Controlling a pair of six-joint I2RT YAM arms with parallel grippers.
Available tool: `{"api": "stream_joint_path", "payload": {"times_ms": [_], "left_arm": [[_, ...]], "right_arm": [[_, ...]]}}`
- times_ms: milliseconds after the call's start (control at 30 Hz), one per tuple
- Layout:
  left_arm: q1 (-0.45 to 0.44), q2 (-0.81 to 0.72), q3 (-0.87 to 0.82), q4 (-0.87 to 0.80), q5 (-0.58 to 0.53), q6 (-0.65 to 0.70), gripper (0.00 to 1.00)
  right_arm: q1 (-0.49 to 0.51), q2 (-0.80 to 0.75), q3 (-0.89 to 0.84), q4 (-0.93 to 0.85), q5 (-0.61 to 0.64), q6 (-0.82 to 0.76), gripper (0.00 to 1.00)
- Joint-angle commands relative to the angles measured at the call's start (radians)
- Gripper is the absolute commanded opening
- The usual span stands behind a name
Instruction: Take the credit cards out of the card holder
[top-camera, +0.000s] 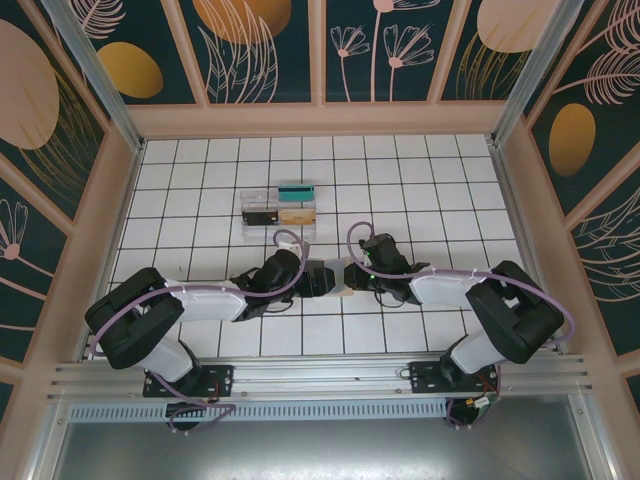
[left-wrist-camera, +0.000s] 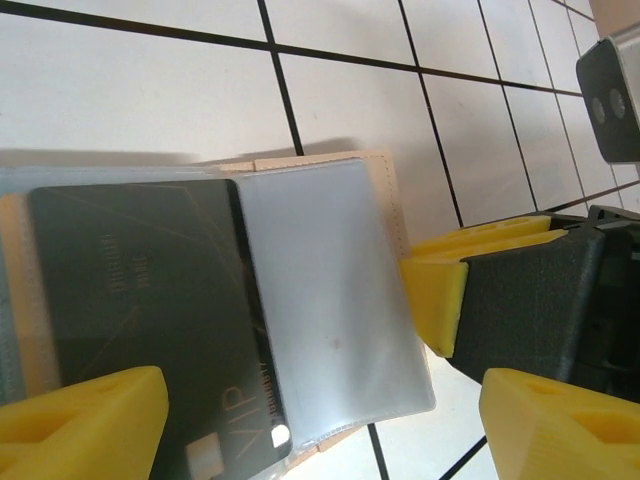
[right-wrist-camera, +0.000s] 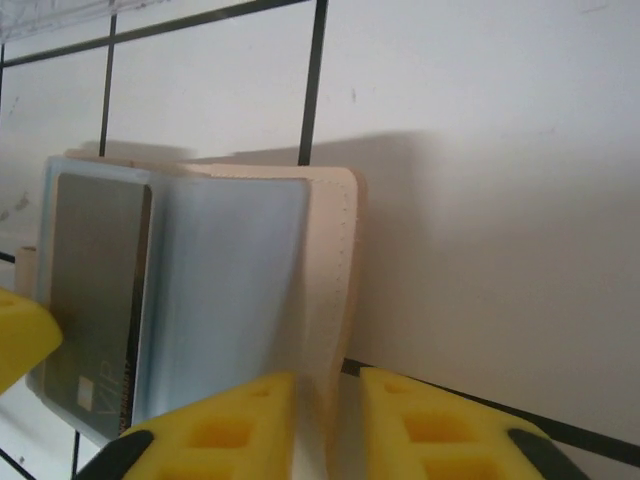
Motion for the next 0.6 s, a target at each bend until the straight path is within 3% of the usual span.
{"api": "stream_joint_path", "payload": {"times_ms": [0, 133, 200, 367, 567], "left_arm": [[-0.001, 0.005, 0.004, 0.046, 0.031, 0.001, 0.8], [0.0, -0.021, 0.001, 0.0, -0.034, 0.007, 0.74], [0.001, -0.055, -0.005, -0.039, -0.09, 0.016, 0.65], [0.028, -0.109, -0.018, -0.118, -0.169, 0.036, 0.38], [0.072, -0.1, -0.055, -0.123, -0.171, 0.049, 0.22]], "right_arm": [[-0.013, -0.081, -0.027, -0.008, 0.057, 0.023, 0.32], [-0.015, -0.168, -0.04, -0.026, 0.091, 0.035, 0.42], [-0.015, -0.203, -0.039, -0.034, 0.082, 0.033, 0.43], [-0.012, -0.216, -0.014, -0.008, 0.004, 0.058, 0.33], [0.009, -0.144, 0.02, 0.105, -0.114, 0.124, 0.22]]}}
